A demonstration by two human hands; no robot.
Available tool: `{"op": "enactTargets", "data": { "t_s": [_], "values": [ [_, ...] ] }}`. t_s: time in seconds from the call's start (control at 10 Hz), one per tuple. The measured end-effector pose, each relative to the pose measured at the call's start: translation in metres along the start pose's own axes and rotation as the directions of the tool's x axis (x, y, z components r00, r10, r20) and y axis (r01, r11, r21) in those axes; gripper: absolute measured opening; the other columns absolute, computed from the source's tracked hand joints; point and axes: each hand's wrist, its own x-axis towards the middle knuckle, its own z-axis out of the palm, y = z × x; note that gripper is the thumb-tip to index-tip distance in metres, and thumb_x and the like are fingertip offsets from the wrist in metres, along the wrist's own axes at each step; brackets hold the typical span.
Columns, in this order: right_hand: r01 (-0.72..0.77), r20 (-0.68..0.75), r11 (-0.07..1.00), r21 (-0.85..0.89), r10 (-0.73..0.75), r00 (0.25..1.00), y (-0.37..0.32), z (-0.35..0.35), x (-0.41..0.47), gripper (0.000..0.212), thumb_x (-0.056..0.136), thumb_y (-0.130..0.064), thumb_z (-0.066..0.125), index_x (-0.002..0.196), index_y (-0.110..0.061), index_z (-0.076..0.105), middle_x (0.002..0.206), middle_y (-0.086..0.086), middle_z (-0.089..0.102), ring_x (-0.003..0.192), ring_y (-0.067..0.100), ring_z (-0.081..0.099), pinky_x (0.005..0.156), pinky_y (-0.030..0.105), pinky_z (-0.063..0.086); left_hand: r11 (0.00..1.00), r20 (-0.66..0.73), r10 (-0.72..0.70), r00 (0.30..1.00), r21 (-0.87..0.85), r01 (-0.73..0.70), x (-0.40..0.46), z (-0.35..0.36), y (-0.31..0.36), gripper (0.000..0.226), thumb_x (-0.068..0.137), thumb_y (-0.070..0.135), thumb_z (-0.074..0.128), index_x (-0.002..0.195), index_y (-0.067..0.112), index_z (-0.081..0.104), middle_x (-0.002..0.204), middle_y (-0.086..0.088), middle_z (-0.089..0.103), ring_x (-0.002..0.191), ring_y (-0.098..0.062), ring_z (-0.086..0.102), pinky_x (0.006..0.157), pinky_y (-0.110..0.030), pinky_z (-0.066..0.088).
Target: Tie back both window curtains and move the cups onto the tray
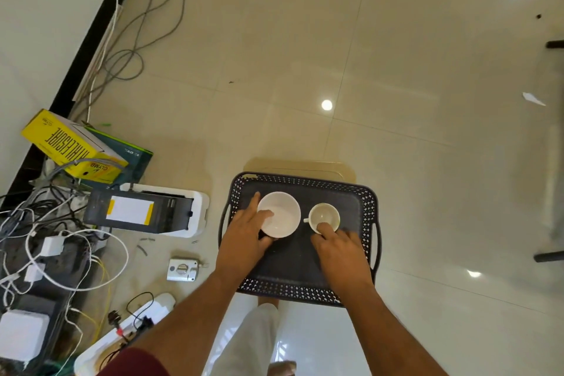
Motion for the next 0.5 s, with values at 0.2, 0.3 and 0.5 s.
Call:
{"op": "enactTargets", "data": {
  "t_s": [0.2, 0.3, 0.5],
  "values": [
    [-0.028, 0.008, 0.998, 0.055, 0.027, 1.000, -0.009, -0.018, -0.023, 0.028, 0.098, -0.018, 0.072, 0.125, -0.026, 0.071, 0.164, 0.005, 0.042, 0.119, 0.030, 0.066, 0.111, 0.048, 0.048, 0.992, 0.130, -0.064, 0.989, -0.103, 0.078, -0.009, -0.016, 0.007, 0.141, 0.066, 0.047, 0.103, 0.173, 0.041, 0.013, 0.187, -0.002, 0.006, 0.165, -0.035, 0.032, 0.132, -0.055, 0.034],
    [-0.045, -0.006, 0.995, 0.087, 0.045, 0.999, -0.023, -0.029, -0.051, 0.035, 0.093, -0.019, 0.073, 0.127, -0.026, 0.070, 0.173, 0.006, 0.034, 0.134, 0.033, 0.059, 0.113, 0.051, 0.045, 0.990, 0.107, -0.029, 0.994, -0.136, 0.043, -0.025, -0.029, 0.017, 0.134, 0.074, 0.058, 0.096, 0.175, 0.041, 0.009, 0.187, -0.003, 0.004, 0.167, -0.036, 0.027, 0.132, -0.056, 0.033],
    [-0.131, -0.121, 0.984, 0.119, 0.146, 0.982, -0.056, -0.065, -0.112, 0.079, 0.090, -0.021, 0.075, 0.163, -0.027, 0.046, 0.180, 0.009, 0.030, 0.166, 0.038, 0.028, 0.129, 0.063, 0.031, 0.988, -0.174, 0.145, 0.974, -0.029, -0.152, -0.073, -0.070, 0.056, 0.106, 0.093, 0.076, 0.064, 0.176, 0.029, 0.018, 0.187, -0.011, 0.006, 0.171, -0.036, 0.016, 0.135, -0.059, 0.027]
  ]
}}
